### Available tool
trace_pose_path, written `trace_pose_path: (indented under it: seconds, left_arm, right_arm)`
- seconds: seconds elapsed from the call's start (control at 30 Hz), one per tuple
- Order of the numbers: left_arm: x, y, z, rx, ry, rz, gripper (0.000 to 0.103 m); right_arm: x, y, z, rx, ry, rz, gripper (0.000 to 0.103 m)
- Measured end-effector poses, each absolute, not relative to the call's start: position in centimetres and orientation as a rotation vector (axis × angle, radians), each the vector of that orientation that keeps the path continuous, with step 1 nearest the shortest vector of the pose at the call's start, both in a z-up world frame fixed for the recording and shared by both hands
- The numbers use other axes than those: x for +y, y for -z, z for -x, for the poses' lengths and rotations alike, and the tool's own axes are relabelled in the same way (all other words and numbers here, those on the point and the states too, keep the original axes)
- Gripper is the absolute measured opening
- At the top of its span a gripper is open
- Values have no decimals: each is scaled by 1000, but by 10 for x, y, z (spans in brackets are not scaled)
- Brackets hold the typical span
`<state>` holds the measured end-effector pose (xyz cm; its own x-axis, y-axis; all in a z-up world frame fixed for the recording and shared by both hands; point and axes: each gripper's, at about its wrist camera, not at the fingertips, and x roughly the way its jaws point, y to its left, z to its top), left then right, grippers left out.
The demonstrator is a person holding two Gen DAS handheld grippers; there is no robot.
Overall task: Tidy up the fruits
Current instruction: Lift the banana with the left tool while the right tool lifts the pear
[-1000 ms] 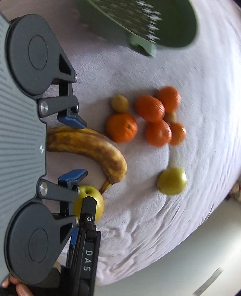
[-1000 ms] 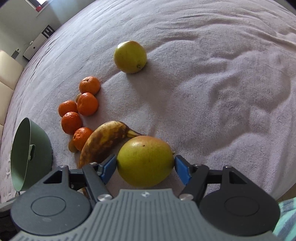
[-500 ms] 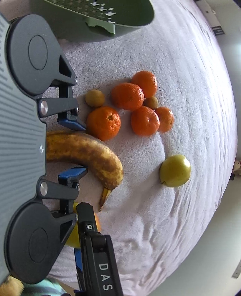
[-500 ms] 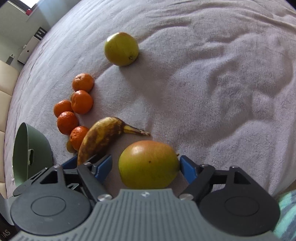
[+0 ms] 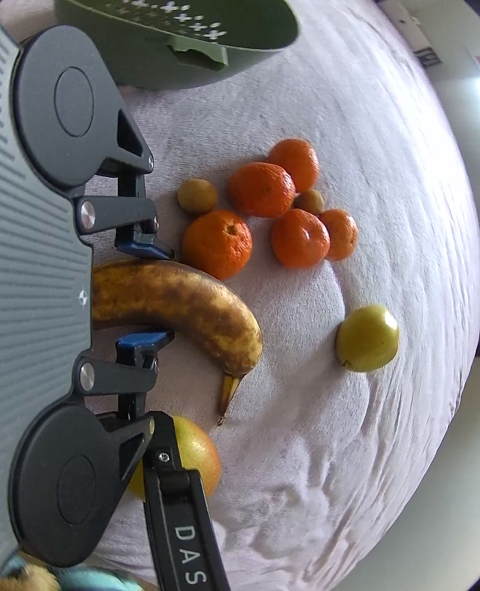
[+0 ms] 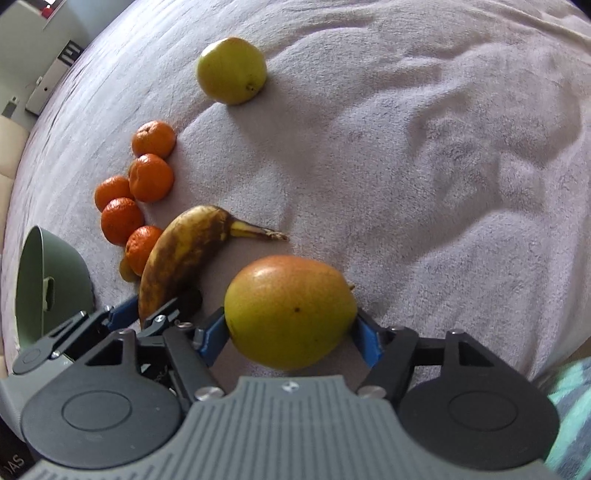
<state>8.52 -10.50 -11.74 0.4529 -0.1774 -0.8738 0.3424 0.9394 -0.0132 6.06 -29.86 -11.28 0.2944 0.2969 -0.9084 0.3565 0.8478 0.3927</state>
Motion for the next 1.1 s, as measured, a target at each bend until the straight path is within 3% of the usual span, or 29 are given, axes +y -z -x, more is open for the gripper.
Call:
trace_pose_path:
  seconds: [0.37,1.1]
  left_arm:
    - [-81,95,-81,1114,247,-11,44]
    - [31,-3,-71,911,19,202,44]
  right_arm:
    - [-310,103,-57,1249,52,-697,67]
    - [-231,20,-73,1030,-259,-565,67]
